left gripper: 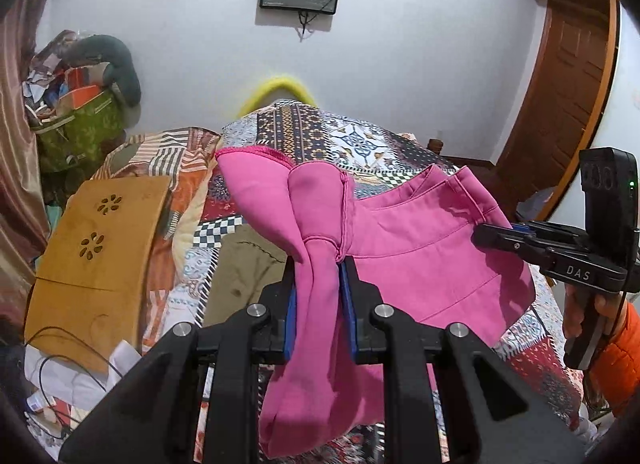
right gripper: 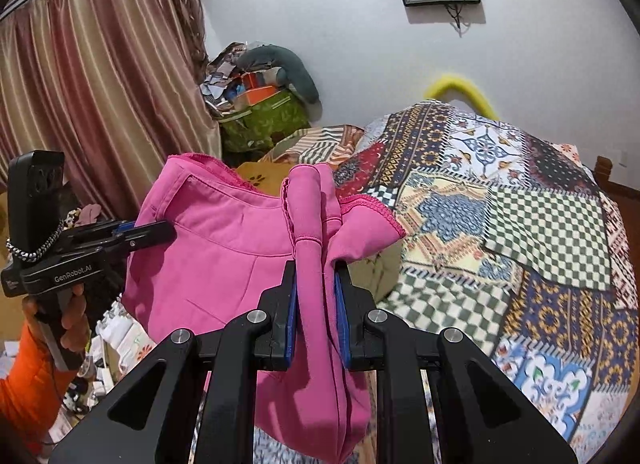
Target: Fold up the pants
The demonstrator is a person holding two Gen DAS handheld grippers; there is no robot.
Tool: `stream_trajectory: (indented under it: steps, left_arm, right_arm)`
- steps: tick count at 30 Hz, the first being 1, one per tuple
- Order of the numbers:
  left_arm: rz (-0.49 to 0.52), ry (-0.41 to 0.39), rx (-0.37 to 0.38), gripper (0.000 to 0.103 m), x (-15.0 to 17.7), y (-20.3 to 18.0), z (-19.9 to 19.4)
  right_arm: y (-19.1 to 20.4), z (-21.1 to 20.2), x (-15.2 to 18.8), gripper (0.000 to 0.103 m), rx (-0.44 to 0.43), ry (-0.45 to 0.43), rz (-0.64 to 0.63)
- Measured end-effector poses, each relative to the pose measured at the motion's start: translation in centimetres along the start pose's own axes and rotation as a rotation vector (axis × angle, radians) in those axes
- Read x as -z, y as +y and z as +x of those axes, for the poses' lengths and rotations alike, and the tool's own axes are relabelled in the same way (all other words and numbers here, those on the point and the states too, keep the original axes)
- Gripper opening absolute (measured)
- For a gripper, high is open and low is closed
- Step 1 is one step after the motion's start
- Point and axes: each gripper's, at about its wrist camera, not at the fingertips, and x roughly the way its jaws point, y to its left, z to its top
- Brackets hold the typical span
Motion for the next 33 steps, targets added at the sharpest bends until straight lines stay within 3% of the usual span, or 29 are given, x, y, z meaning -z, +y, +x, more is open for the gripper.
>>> stream_trajectory:
  steps: [15, 21, 27, 29, 33]
  left_arm:
    - [-0.058, 0.059, 0.028, 0.019, -1.5, 5.8, 8.5]
    - [-0.080, 0.132, 0.049, 0.019, -0.8, 8.2, 13.2]
    - [-0.071, 0.212, 0.006, 0.019, 1.0, 9.7, 17.3]
    - [-0.088, 0.226, 0.001, 0.021, 1.5, 10.3, 18.4]
    - [-0.133, 0.220, -0.011, 0.036, 2.0, 11.1, 19.1]
  right_arm:
    - [-2.5, 8.2, -1.8, 0.015, -0.009, 0.056, 0.020]
    - [-3.8, 11.6, -1.4, 0.015, 0.001, 0.100, 0.014]
    - [-5.2, 15.6, 0.1, 0.015, 0.006, 0.173, 0.040]
    - [-5.5, 16.5, 0.4, 0.015, 0.017, 0.193, 0.039]
    - [-5.8, 17.6, 0.9, 0.019, 0.051, 0.229, 0.018]
